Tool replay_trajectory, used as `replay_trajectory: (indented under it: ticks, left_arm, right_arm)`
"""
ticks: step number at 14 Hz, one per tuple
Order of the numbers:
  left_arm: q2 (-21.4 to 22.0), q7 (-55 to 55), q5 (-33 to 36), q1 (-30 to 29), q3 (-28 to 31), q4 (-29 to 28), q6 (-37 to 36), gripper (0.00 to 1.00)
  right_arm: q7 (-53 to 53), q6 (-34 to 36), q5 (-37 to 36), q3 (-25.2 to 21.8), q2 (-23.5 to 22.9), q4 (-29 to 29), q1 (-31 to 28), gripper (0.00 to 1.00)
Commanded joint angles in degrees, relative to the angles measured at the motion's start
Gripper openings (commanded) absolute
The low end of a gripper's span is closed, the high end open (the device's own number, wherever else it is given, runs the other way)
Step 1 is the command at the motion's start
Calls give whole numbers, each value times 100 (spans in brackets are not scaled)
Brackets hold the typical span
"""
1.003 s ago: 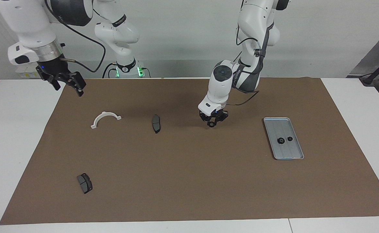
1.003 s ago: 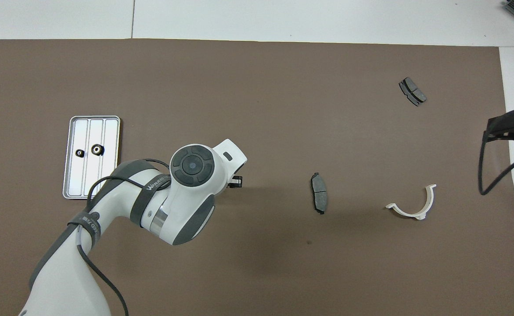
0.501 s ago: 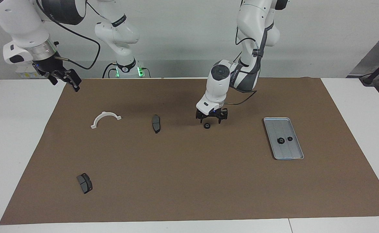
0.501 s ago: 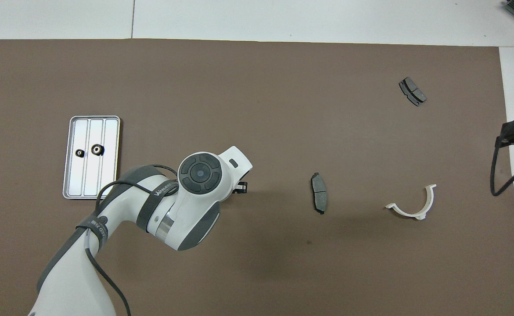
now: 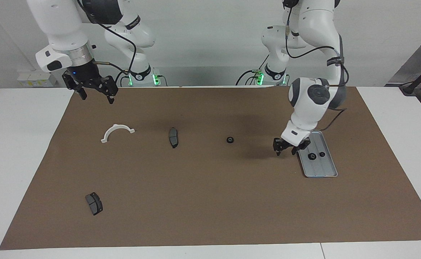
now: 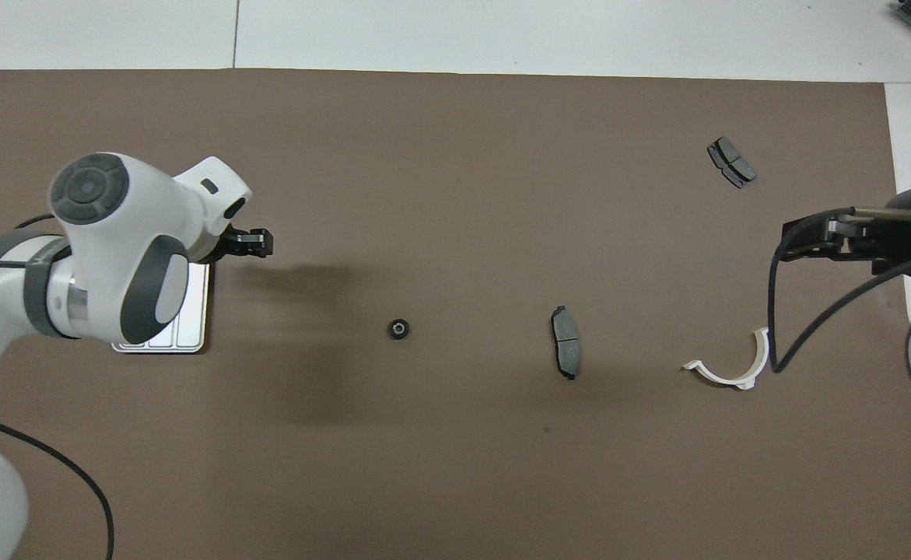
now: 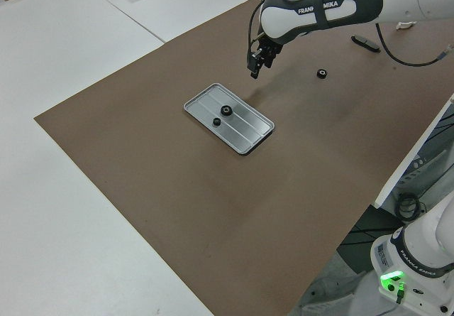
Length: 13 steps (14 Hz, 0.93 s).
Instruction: Place bearing gear from tray to pile
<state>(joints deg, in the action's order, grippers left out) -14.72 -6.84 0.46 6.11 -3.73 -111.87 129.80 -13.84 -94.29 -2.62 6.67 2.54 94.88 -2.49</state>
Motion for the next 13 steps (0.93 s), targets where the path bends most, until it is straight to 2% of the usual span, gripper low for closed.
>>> replay_trajectory:
  ticks: [1, 6, 10, 13]
  left_arm:
    - [-119, 883, -29, -661, -66, 183, -183, 69]
    - [-145, 1088, -20, -909, -57, -18, 289, 69]
    - [-374, 1097, -20, -980, -57, -273, 949, 69]
    - [-365, 1185, -11, -1094, -57, -317, 880, 69]
  right_arm:
    - [-319, -300, 34, 19, 1, 119, 186, 100]
    - [-373, -572, 16, 36, -25, 163, 266, 100]
    - [-951, -792, -1, 28, -402, 101, 985, 100]
    - [-1672, -1099, -72, 28, -780, 40, 1644, 100]
